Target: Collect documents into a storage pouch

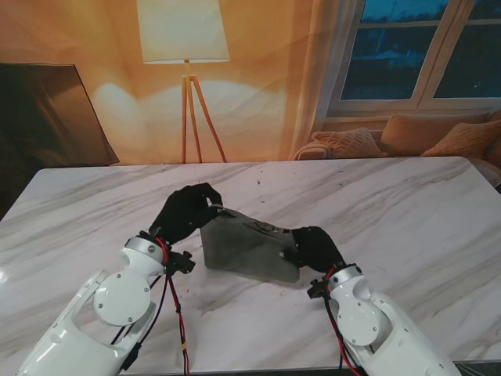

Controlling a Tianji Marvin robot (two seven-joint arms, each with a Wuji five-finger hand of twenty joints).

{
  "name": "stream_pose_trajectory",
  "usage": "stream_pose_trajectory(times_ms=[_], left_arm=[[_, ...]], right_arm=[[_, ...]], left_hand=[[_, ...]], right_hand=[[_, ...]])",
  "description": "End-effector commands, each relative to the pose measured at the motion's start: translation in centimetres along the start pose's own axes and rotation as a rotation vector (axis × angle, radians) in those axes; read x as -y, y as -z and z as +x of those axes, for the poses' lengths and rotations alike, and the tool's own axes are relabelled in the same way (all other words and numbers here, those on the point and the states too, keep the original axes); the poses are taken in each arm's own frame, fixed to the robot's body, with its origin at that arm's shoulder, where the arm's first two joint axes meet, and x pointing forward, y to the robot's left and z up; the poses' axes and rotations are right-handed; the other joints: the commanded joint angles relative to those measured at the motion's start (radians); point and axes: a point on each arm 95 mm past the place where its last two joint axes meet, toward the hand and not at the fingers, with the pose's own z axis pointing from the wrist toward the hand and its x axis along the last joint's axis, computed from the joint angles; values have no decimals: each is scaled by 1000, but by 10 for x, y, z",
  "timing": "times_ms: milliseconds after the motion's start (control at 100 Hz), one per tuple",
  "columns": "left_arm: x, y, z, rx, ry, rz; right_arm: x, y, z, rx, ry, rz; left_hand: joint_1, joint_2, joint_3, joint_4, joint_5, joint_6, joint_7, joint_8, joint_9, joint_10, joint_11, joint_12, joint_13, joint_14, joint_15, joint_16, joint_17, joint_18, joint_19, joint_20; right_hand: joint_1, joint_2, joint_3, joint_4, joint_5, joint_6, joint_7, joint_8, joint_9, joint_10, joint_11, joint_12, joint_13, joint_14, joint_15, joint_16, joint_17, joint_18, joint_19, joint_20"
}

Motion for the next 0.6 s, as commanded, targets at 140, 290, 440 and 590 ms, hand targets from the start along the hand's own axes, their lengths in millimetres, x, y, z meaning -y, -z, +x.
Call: stream_pose_trajectory(times_ms=[140,290,440,590], left_arm=[[-9,-2,14,-27,43,-42],[-20,-7,15,-27,74,-83],[-28,-12,16,-28,95,-108],[-31,-14,18,-33,102,-117]], right_arm=[[5,0,-9,36,6,60],[4,0,-8,24,8,61],[3,1,-6,3,2,55],[1,1,-4,-10,-5,45]], left_hand=[[35,39,19,40,27,-87,91,28,48,44,52,16,47,44,137,-5,38,-232,252,2],[37,39,19,41,27,-85,91,28,48,42,51,17,47,44,137,-5,38,-233,252,1],[37,38,19,40,28,-84,91,28,48,43,50,17,47,44,137,-5,38,-232,252,0],[37,39,19,40,27,-84,91,28,48,44,49,16,47,44,137,-5,38,-232,252,0]], right_hand=[[-19,-8,93,44,-111,-149,62,-45,-115,-20,-47,3,-123,-29,-81,-28,-122,-31,-69,15],[-54,-43,110,38,-145,-148,48,-52,-149,-31,-53,-7,-147,-38,-109,-22,-146,-31,-89,24],[-110,-65,117,31,-175,-139,31,-61,-179,-36,-51,-25,-158,-52,-128,-8,-156,-32,-101,34],[-133,-61,75,24,-194,-133,21,-64,-198,-38,-51,-42,-160,-50,-136,4,-158,-31,-106,40]])
